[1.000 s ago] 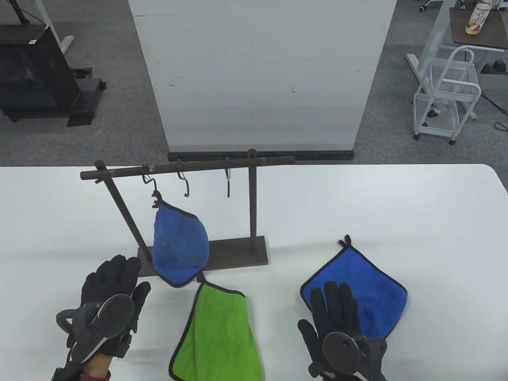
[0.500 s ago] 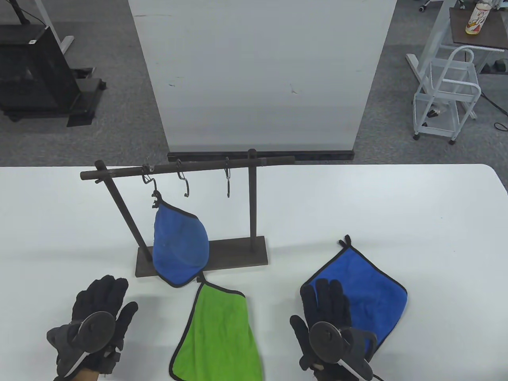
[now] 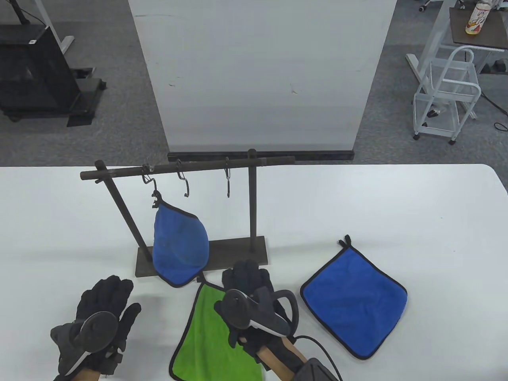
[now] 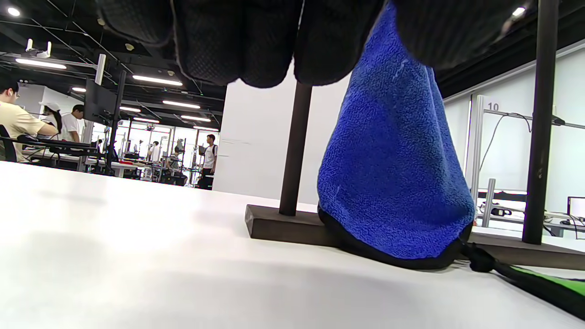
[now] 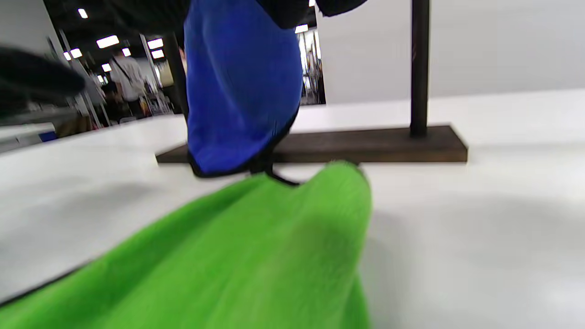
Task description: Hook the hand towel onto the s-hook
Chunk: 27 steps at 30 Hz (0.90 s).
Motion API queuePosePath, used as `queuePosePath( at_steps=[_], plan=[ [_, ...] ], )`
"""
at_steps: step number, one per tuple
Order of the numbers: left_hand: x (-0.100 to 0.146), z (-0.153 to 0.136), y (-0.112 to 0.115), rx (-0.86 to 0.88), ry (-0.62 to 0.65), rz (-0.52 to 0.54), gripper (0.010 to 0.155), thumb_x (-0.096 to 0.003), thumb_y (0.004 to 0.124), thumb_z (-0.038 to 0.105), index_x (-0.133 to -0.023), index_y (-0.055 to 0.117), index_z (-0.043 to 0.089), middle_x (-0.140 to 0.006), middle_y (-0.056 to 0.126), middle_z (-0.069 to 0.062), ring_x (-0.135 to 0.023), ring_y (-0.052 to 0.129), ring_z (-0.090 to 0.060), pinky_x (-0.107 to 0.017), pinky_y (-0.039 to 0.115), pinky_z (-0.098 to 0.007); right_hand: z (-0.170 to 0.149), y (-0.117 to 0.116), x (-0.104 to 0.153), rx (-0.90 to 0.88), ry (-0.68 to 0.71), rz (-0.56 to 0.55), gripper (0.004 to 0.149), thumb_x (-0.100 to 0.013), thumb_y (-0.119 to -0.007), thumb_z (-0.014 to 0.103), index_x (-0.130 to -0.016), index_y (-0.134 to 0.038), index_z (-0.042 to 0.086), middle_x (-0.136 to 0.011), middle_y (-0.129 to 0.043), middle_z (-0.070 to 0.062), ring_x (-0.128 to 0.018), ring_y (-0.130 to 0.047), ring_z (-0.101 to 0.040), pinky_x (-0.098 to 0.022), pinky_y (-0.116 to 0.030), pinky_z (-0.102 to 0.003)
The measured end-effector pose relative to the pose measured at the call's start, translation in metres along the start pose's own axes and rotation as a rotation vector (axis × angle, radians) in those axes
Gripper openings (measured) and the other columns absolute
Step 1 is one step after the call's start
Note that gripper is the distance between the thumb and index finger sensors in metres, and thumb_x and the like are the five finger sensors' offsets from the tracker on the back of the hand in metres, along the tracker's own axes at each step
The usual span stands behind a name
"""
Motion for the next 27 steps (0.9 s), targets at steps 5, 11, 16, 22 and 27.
queuePosePath(
  at_steps=[5, 11, 16, 22, 27],
  plan=[
    [0.000, 0.000, 0.000, 0.014, 0.003, -0.006, 0.065, -0.0412, 0.069, 0.057, -0.100, 0.067, 0.028, -0.110, 0.062, -0.006, -0.102, 0.066, -0.036, -0.077, 0.053, -0.057, 0.008, -0.043, -0.034, 0.065, -0.096, 0.152, 0.077, -0.049, -0.069, 0.058, -0.110, -0.045, 0.017, -0.114, -0.043, -0.019, -0.102, -0.034, -0.047, -0.071, -0.044, -0.059],
    [-0.001, 0.000, 0.001, 0.029, 0.010, -0.014, 0.065, -0.0414, 0.069, 0.057, -0.100, 0.067, 0.028, -0.110, 0.062, -0.005, -0.102, 0.066, -0.036, -0.077, 0.053, -0.057, -0.002, -0.073, -0.046, 0.207, -0.168, 0.222, 0.074, -0.048, -0.067, 0.058, -0.106, -0.052, 0.015, -0.103, -0.058, -0.018, -0.098, -0.042, -0.045, -0.070, -0.046, -0.058],
    [-0.002, 0.002, 0.004, 0.029, 0.020, -0.025, 0.065, -0.0414, 0.069, 0.057, -0.100, 0.067, 0.028, -0.110, 0.062, -0.005, -0.102, 0.066, -0.036, -0.077, 0.053, -0.057, -0.016, -0.063, -0.038, 0.206, -0.184, 0.118, 0.049, -0.048, -0.073, 0.047, -0.088, -0.070, 0.018, -0.084, -0.077, -0.014, -0.090, -0.062, -0.041, -0.066, -0.056, -0.058],
    [-0.002, 0.003, 0.005, 0.027, 0.022, -0.026, 0.065, -0.0415, 0.069, 0.057, -0.100, 0.067, 0.029, -0.110, 0.062, -0.005, -0.102, 0.066, -0.036, -0.077, 0.053, -0.057, -0.034, -0.042, -0.019, 0.161, -0.190, -0.017, 0.045, -0.047, -0.076, 0.043, -0.084, -0.074, 0.017, -0.078, -0.083, -0.013, -0.084, -0.071, -0.040, -0.063, -0.061, -0.058],
    [-0.002, 0.003, 0.005, 0.028, 0.020, -0.026, 0.065, -0.0415, 0.069, 0.057, -0.100, 0.067, 0.029, -0.110, 0.062, -0.005, -0.102, 0.066, -0.036, -0.077, 0.053, -0.057, -0.028, -0.010, 0.004, 0.166, -0.142, -0.186, 0.046, -0.045, -0.079, 0.041, -0.083, -0.075, 0.017, -0.072, -0.086, -0.011, -0.080, -0.076, -0.036, -0.061, -0.065, -0.057]
  ],
)
Point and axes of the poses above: the tracker on the back of each hand, its own z axis roughly to the thumb side, its own x axis roughly from the fingertips to the wrist, y = z × x, the point moved 4 cm from there along -x, roughly from the wrist to the fingertips
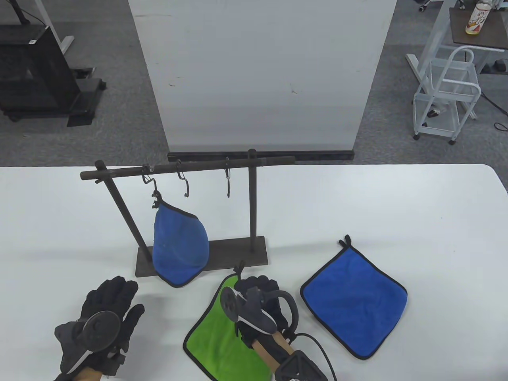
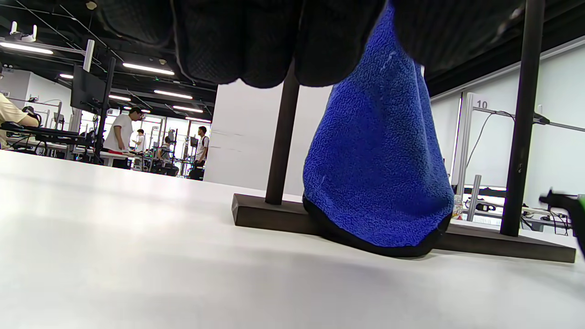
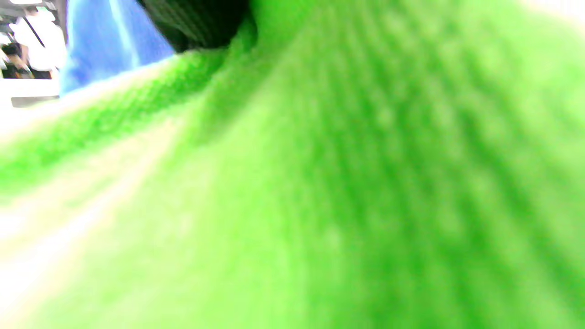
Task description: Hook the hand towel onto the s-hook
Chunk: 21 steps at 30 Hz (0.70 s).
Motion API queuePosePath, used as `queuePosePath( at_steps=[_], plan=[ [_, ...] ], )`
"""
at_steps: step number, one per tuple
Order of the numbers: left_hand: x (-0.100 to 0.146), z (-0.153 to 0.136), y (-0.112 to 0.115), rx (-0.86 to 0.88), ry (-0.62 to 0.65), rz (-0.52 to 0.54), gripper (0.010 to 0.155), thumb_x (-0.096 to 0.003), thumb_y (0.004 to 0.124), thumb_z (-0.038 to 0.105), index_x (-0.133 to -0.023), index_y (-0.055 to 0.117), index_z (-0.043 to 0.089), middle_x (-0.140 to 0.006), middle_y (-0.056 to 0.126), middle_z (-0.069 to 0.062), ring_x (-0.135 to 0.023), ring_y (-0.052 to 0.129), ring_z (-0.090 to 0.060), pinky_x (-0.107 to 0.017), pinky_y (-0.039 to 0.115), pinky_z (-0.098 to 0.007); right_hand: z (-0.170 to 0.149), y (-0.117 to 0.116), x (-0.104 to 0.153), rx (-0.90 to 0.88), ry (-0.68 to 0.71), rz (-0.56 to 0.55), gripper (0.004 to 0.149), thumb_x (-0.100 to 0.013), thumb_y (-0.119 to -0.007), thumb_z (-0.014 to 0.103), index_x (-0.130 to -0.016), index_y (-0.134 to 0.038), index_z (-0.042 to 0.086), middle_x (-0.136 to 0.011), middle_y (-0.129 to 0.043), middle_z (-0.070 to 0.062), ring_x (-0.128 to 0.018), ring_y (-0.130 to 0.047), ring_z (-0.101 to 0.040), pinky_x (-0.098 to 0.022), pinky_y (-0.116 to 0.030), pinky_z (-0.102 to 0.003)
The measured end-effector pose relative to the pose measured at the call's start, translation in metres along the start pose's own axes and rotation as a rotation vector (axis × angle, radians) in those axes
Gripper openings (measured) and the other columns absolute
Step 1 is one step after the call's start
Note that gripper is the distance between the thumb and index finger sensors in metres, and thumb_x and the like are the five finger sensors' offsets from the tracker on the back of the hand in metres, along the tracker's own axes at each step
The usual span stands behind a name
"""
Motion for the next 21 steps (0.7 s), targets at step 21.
queuePosePath(
  at_steps=[21],
  plan=[
    [0.003, 0.000, -0.004, 0.009, 0.008, 0.028, 0.064, -0.0416, 0.069, 0.057, -0.099, 0.067, 0.028, -0.110, 0.062, -0.005, -0.102, 0.066, -0.036, -0.077, 0.052, -0.058, 0.040, 0.162, 0.021, 0.015, 0.154, -0.520, 0.046, -0.045, -0.079, 0.040, -0.086, -0.075, 0.018, -0.069, -0.088, -0.009, -0.077, -0.080, -0.034, -0.062, -0.066, -0.057]
  ],
)
Point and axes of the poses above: the tracker on the back of each hand, its own z axis roughly to the thumb side, its own x axis roughly from the fingertips to the wrist, y = z × x, the point moved 4 cm from there along -x, roughly from the wrist to the fingertips
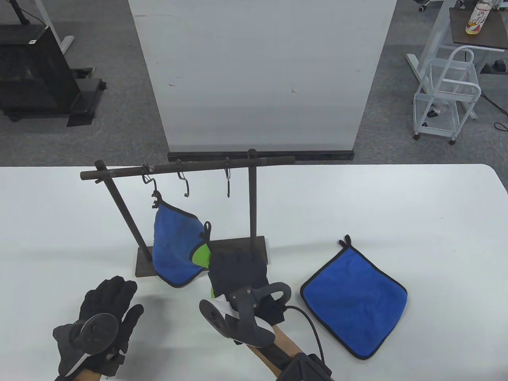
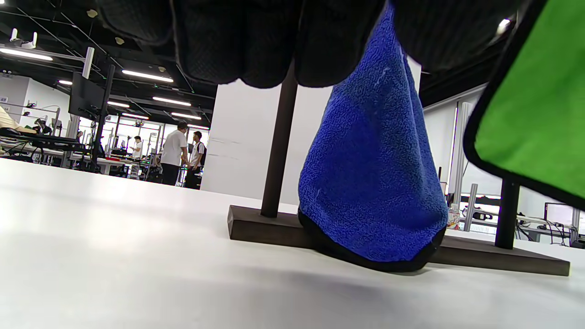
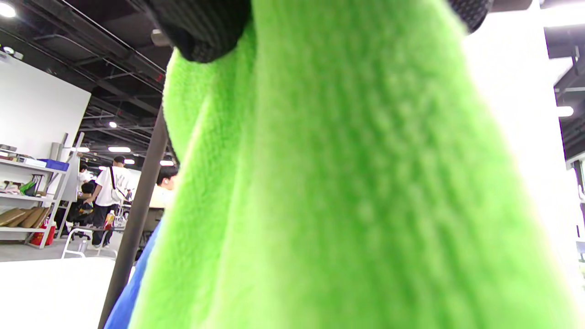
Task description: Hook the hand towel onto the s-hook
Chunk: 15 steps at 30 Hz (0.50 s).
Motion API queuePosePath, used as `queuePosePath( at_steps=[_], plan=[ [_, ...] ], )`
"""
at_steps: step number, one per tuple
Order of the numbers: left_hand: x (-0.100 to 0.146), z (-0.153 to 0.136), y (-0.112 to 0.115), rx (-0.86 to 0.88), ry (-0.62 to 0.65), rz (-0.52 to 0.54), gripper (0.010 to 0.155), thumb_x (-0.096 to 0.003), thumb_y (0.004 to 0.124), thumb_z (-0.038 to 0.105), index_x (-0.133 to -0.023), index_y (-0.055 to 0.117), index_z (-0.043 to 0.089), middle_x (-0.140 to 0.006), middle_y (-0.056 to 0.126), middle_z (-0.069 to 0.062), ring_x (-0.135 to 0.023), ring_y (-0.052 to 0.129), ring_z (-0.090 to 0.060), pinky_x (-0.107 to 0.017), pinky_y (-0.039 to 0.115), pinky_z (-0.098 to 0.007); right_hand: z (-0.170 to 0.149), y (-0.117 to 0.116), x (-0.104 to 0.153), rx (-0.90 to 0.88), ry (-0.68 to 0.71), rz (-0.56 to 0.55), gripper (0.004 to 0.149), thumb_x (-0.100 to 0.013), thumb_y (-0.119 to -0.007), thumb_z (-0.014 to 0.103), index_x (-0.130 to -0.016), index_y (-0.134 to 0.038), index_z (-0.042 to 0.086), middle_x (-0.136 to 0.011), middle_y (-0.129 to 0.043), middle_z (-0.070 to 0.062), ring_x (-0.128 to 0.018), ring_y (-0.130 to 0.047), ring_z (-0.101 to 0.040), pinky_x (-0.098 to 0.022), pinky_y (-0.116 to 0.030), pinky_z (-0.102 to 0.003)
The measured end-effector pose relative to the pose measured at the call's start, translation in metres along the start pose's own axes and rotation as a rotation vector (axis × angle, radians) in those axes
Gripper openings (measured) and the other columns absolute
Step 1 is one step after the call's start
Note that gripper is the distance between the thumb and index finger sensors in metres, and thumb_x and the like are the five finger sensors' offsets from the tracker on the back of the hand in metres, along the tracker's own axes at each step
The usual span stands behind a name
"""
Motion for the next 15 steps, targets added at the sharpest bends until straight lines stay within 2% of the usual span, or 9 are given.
queuePosePath(
  at_steps=[9, 15],
  plan=[
    [0.000, 0.000, 0.000, 0.007, 0.002, 0.001, 0.064, -0.0416, 0.069, 0.057, -0.099, 0.067, 0.028, -0.110, 0.062, -0.005, -0.102, 0.066, -0.035, -0.077, 0.052, -0.058, 0.014, 0.032, -0.031, 0.016, 0.018, -0.116, 0.046, -0.046, -0.078, 0.040, -0.086, -0.075, 0.019, -0.069, -0.088, -0.008, -0.077, -0.080, -0.034, -0.062, -0.066, -0.056],
    [0.000, -0.002, -0.002, 0.017, -0.005, 0.001, 0.064, -0.0416, 0.069, 0.057, -0.099, 0.067, 0.028, -0.110, 0.062, -0.006, -0.102, 0.066, -0.036, -0.077, 0.052, -0.058, 0.013, 0.019, -0.045, 0.023, 0.004, -0.062, 0.046, -0.046, -0.078, 0.041, -0.087, -0.075, 0.019, -0.070, -0.088, -0.008, -0.078, -0.080, -0.034, -0.063, -0.066, -0.056]
  ],
)
Point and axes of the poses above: the tracker on the back of each hand, its own z axis roughly to the thumb side, its own x axis roughly from the fingertips to the wrist, y = z × x, the point moved 4 cm from there along -x, roughly from the wrist to the fingertips
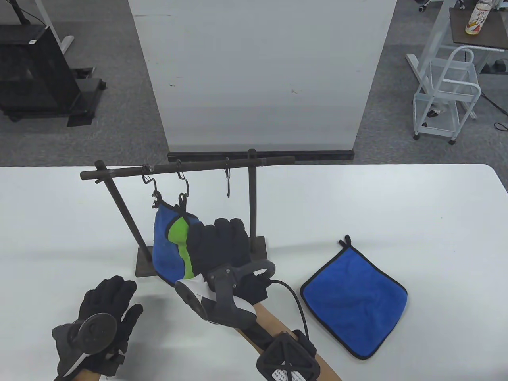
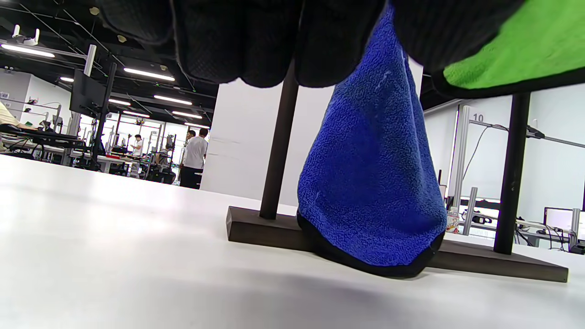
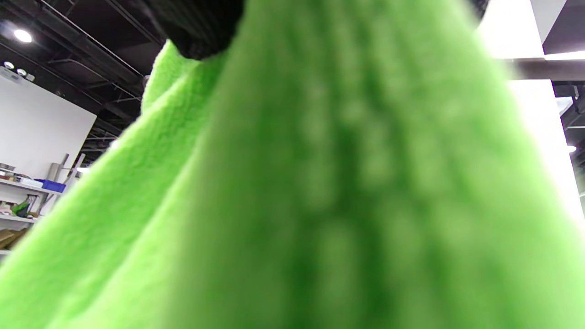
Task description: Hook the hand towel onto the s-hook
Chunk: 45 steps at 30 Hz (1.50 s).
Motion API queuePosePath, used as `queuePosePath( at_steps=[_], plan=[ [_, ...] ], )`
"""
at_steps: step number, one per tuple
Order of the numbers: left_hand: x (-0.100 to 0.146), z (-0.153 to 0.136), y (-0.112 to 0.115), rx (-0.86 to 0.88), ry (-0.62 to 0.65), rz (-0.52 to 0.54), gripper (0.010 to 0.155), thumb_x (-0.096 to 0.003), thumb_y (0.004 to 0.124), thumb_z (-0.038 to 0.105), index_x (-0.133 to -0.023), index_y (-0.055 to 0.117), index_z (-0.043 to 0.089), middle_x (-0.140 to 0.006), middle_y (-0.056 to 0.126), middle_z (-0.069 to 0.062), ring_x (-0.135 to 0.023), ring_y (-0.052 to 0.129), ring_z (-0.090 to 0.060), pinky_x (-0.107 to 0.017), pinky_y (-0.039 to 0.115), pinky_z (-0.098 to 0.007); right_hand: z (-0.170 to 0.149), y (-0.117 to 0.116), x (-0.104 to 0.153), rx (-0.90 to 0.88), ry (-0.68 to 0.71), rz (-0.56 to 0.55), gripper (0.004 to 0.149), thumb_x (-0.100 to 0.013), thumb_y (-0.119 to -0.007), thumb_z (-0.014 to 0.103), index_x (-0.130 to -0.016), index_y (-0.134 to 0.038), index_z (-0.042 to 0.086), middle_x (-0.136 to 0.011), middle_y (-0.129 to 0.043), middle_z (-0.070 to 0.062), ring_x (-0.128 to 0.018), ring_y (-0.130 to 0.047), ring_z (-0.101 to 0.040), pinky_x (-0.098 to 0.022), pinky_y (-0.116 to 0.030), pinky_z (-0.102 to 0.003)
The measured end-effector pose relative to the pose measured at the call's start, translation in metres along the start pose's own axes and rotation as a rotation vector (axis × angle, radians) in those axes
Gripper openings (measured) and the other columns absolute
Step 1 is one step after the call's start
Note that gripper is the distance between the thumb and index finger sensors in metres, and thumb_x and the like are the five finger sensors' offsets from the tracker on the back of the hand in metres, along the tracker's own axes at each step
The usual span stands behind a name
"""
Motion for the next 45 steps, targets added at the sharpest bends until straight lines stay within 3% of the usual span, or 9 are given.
queuePosePath(
  at_steps=[8, 24, 35, 45],
  plan=[
    [0.000, 0.000, -0.001, 0.004, 0.004, 0.001, 0.064, -0.0417, 0.069, 0.056, -0.099, 0.067, 0.028, -0.110, 0.062, -0.006, -0.102, 0.065, -0.036, -0.077, 0.052, -0.058, -0.010, -0.018, -0.008, -0.011, -0.040, 0.060, 0.046, -0.046, -0.077, 0.041, -0.087, -0.075, 0.019, -0.071, -0.088, -0.009, -0.078, -0.079, -0.034, -0.063, -0.065, -0.057],
    [0.000, 0.001, -0.001, 0.007, 0.006, 0.000, 0.065, -0.0417, 0.069, 0.057, -0.100, 0.067, 0.028, -0.110, 0.062, -0.006, -0.102, 0.065, -0.036, -0.077, 0.052, -0.058, -0.025, -0.012, -0.007, -0.215, -0.108, 0.103, 0.047, -0.048, -0.076, 0.042, -0.088, -0.075, 0.018, -0.071, -0.088, -0.010, -0.078, -0.079, -0.035, -0.062, -0.065, -0.057],
    [0.000, 0.002, -0.002, 0.005, 0.012, 0.002, 0.064, -0.0417, 0.069, 0.057, -0.099, 0.068, 0.028, -0.110, 0.062, -0.005, -0.102, 0.065, -0.036, -0.077, 0.052, -0.058, -0.032, -0.029, -0.007, -0.242, -0.134, 0.172, 0.048, -0.048, -0.075, 0.043, -0.088, -0.075, 0.017, -0.072, -0.088, -0.011, -0.078, -0.079, -0.037, -0.062, -0.065, -0.058],
    [0.001, 0.003, -0.003, -0.004, 0.010, 0.005, 0.064, -0.0417, 0.069, 0.056, -0.099, 0.067, 0.028, -0.110, 0.062, -0.006, -0.102, 0.065, -0.036, -0.077, 0.052, -0.058, -0.051, -0.054, 0.022, -0.257, -0.145, 0.290, 0.061, -0.049, -0.069, 0.052, -0.099, -0.068, 0.016, -0.095, -0.078, -0.016, -0.094, -0.066, -0.043, -0.065, -0.060, -0.062]
  ],
)
Point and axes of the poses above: the tracker on the back of each hand, its own z axis roughly to the thumb side, its own x axis roughly from the fingertips to the wrist, y = z × x, the point moved 4 cm from there along -x, roughly from the wrist to the fingertips
